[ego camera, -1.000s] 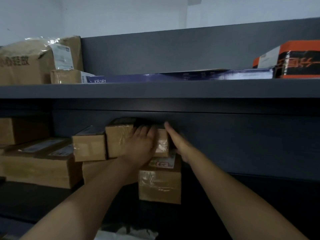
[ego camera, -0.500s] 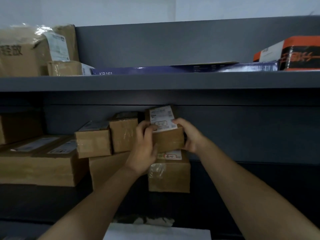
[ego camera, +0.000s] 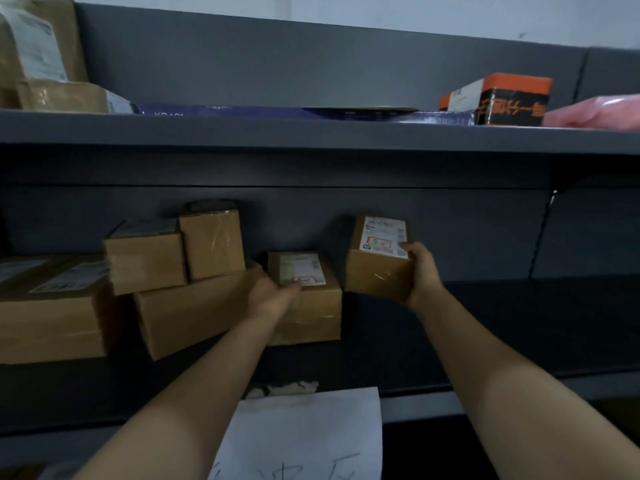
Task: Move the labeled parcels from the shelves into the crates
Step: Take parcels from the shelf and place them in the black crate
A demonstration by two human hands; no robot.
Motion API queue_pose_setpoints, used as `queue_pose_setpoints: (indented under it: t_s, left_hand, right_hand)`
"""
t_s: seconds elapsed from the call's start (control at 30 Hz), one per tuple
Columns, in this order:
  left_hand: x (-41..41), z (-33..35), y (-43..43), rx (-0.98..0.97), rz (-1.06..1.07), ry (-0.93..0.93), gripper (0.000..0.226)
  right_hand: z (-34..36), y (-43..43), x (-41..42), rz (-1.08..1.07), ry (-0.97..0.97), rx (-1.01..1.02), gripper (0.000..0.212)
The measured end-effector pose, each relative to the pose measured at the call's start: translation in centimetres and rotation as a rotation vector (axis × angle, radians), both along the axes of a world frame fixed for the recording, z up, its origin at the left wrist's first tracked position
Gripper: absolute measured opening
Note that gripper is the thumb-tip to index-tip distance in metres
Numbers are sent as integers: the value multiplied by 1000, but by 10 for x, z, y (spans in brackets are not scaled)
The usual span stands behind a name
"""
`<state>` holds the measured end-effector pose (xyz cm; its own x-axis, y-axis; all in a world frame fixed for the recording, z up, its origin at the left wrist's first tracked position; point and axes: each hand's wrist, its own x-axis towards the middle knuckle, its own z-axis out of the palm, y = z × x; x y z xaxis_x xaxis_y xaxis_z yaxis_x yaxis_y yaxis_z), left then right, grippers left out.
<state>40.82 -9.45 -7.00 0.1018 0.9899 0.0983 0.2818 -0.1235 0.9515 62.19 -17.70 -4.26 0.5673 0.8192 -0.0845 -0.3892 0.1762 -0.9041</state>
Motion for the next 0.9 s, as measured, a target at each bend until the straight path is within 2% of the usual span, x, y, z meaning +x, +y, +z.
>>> queue_pose_setpoints:
  t_s: [0.07, 0.17, 0.3, 0.4, 0.5, 0.63, 0.7, 0.8, 0.9]
  left_hand:
    - [-2, -5, -5, -120, -7, -166, 58]
    - [-3, -7, -20, -180, -77, -279, 50]
    - [7, -7, -46, -118, -169, -357, 61]
    - [31, 3, -70, -62, -197, -462, 50]
    - [69, 14, -102, -96, -258, -574, 37]
    - [138, 10, -165, -104, -432, -552, 27]
    - [180, 5, -206, -134, -535, -524, 37]
    - [247, -5, -273, -300, -700, -456, 57]
    - [315, -19, -346, -427, -928, -376, 40]
  right_hand:
    - [-10, -8, 3, -32, -36, -86, 48]
    - [-24, -24, -2, 52, -53, -176, 35]
    - [-34, -52, 7, 64, -6, -93, 31]
    - [-32, -82, 28, -5, 4, -23, 34]
    - [-29, -132, 59, -75, 8, 44, 29]
    - [-32, -226, 114, -216, -8, 67, 27]
    - [-34, -285, 143, -305, 15, 55, 25]
    - [-42, -379, 189, -442, 24, 43, 24]
    - [-55, -477, 230, -587, 33, 28, 27]
